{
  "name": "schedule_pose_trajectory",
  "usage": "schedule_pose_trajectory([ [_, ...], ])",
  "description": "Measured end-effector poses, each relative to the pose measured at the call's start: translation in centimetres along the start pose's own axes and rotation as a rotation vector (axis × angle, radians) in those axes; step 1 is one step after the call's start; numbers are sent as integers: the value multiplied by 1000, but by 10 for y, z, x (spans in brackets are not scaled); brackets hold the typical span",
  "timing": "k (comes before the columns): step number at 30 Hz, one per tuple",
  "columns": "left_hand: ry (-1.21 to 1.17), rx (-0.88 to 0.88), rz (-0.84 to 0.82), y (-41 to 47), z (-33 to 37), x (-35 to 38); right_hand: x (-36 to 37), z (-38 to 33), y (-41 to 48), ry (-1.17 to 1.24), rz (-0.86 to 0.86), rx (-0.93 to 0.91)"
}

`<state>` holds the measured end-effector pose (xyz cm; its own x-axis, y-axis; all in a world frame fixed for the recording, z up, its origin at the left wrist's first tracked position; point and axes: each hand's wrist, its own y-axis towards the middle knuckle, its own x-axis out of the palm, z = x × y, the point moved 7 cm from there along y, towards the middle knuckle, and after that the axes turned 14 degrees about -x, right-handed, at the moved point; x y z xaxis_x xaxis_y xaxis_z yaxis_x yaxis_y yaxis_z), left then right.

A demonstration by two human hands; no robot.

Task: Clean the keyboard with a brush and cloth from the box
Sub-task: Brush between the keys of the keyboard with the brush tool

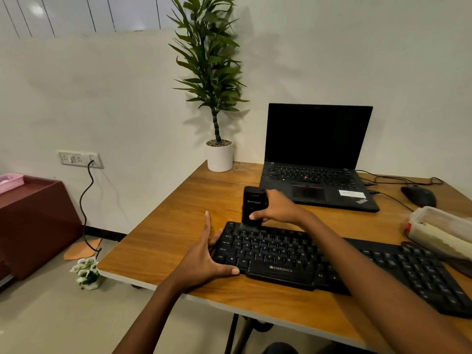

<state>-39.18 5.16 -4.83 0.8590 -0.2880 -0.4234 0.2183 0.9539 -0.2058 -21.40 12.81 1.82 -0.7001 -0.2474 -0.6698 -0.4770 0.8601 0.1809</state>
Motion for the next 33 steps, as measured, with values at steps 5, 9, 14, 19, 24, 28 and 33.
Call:
schedule_pose_trajectory([
  [5, 29, 3, -29, 1, -2, 1, -47, 17, -45, -73, -53, 105],
  [9, 82, -15, -84, 5, 10, 2, -35, -9, -30, -3, 219, 101],
  [14, 318, -40, -280, 26, 32, 13, 5, -15, -13, -26, 482, 160],
  [19, 485, -51, -320, 34, 33, 13, -24, 10, -59, -179, 493, 310],
  [24, 579, -32, -293, 38, 38, 16, -58, 12, -92, -338, 499, 362],
  [28, 743, -20, -284, 42, 46, 17, -26, -14, -56, -106, 466, 163],
  [33, 788, -27, -271, 40, 46, 15, -14, -6, -50, -186, 431, 194],
])
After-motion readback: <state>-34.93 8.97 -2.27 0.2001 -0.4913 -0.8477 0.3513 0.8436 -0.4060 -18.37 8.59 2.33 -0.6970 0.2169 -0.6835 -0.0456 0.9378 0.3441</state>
